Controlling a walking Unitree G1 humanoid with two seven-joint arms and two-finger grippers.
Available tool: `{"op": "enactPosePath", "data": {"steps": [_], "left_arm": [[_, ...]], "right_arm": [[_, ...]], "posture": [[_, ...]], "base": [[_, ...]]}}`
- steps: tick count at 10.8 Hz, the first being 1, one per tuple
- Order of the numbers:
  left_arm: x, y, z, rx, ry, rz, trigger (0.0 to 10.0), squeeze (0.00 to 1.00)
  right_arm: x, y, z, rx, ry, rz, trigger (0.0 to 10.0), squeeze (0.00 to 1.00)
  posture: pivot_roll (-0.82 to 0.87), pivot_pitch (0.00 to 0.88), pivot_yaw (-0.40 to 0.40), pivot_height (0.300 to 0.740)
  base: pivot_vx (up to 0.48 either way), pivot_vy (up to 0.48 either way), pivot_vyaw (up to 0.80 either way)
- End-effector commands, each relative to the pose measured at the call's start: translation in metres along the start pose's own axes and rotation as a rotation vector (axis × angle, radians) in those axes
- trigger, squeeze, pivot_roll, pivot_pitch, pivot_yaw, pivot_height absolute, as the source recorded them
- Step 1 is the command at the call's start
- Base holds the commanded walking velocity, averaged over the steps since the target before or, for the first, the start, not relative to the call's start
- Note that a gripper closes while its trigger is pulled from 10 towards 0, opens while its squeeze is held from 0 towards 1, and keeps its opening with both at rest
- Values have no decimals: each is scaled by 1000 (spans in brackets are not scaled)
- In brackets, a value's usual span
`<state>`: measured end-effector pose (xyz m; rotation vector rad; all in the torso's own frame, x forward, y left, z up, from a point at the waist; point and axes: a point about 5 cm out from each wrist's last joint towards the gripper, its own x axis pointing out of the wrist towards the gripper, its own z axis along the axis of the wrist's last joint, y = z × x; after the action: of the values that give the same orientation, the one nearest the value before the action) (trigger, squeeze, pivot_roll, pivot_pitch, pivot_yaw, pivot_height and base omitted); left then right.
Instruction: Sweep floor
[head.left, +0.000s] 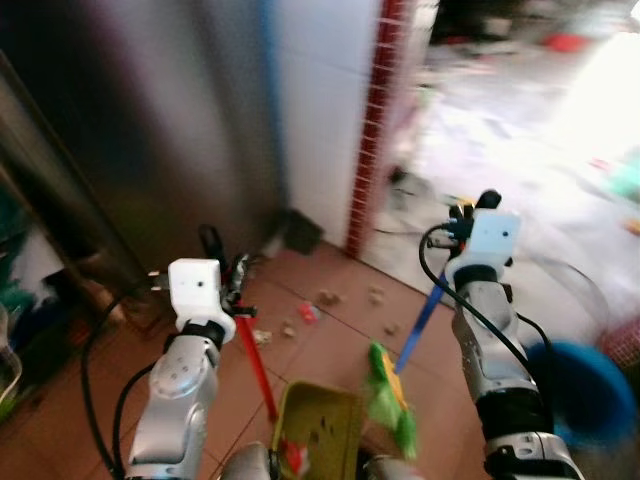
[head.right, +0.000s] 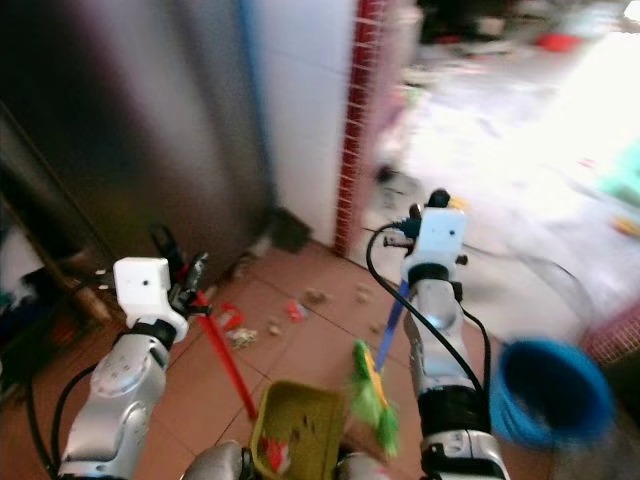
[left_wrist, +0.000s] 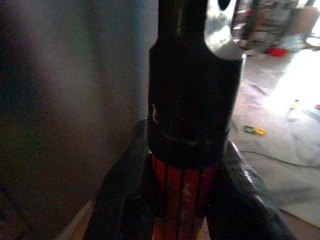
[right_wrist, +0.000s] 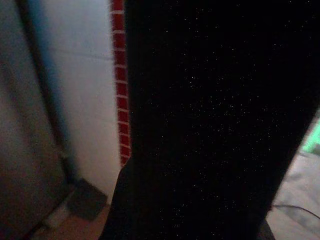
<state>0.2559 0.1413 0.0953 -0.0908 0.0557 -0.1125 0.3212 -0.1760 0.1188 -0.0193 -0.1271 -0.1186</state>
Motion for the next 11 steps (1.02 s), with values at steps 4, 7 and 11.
{"op": "enactPosePath", "data": {"steps": [4,7,11], "left_arm": [[6,-7,13,-22,-54,-29,10000,0],[8,-5,12,-43,-56,-13,10000,0],[7,-5,10,-91,-48,1,10000,0]], "right_arm": [[2,-8,0,-15,-3,-10,10000,0],[2,-9,2,-28,-12,-3,10000,0],[1,-10,0,-42,-6,0,10000,0]], "posture": [[-71,0,45,740],[-79,0,42,740],[-90,0,43,740]], "base": [[-295,0,-511],[-87,0,-200],[0,157,-364]]}}
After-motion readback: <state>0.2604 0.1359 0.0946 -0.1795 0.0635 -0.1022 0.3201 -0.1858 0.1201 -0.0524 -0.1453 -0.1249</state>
